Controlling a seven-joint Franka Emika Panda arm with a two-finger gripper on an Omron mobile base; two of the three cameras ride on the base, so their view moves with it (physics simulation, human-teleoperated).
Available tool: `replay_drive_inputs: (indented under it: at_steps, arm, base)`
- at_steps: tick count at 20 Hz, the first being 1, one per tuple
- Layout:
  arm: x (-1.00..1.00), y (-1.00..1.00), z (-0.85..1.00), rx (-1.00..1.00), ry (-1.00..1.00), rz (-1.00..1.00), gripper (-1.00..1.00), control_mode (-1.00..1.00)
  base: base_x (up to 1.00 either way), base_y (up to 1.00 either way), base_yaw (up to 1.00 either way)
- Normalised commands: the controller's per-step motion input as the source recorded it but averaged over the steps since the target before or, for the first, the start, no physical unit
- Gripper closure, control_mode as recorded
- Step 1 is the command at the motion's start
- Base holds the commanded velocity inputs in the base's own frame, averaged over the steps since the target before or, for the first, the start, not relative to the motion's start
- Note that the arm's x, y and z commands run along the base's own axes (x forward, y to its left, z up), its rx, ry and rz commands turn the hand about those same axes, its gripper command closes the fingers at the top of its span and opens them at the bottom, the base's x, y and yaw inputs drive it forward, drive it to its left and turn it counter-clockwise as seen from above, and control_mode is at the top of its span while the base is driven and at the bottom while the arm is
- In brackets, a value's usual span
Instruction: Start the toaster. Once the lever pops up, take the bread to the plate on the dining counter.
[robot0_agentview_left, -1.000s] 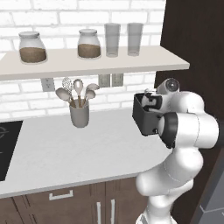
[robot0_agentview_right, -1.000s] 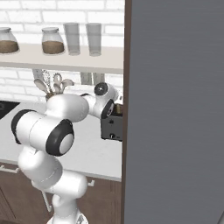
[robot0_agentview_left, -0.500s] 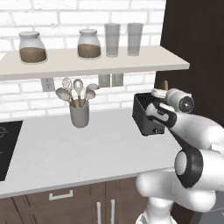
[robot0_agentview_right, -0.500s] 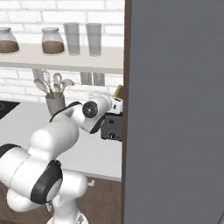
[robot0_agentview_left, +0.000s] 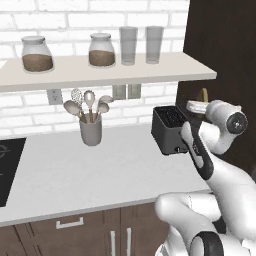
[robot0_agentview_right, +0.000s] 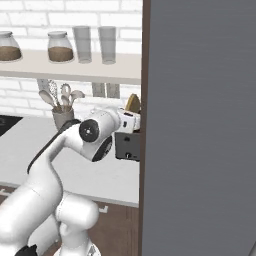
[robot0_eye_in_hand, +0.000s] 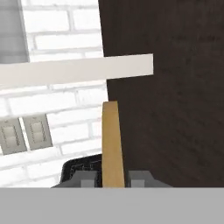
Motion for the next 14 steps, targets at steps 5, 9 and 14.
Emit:
replay_drive_inputs:
  at_steps: [5, 9, 14]
  arm:
    - [-1.0, 0.01, 0.6, -0.05, 0.55, 0.01, 1.0, -1.0]
    - [-1.0, 0.19, 0.0, 0.0, 0.37, 0.11, 1.0, -1.0]
    - [-0.77, 0.47, -0.12, 0.05, 0.04, 0.09, 1.0, -1.0]
  base:
    - [0.0, 0.0, 0.0]
    - [0.0, 0.0, 0.0]
    - [0.0, 0.0, 0.0]
